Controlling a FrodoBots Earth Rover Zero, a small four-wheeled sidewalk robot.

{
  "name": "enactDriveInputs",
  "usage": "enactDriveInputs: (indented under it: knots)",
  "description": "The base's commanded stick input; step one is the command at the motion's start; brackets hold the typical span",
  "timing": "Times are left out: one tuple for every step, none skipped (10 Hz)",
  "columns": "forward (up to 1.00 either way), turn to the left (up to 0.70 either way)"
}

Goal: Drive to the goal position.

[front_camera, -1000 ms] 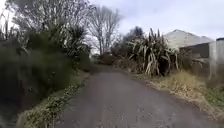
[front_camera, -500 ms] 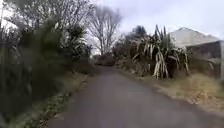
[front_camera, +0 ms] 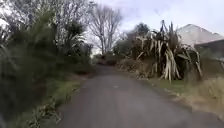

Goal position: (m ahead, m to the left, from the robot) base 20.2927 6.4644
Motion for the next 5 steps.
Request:
enactDriveInputs:
  knots:
    - [0.99,0.00]
    - [0.99,0.00]
    - [0.99,0.00]
    - [0.99,0.00]
    - [0.99,0.00]
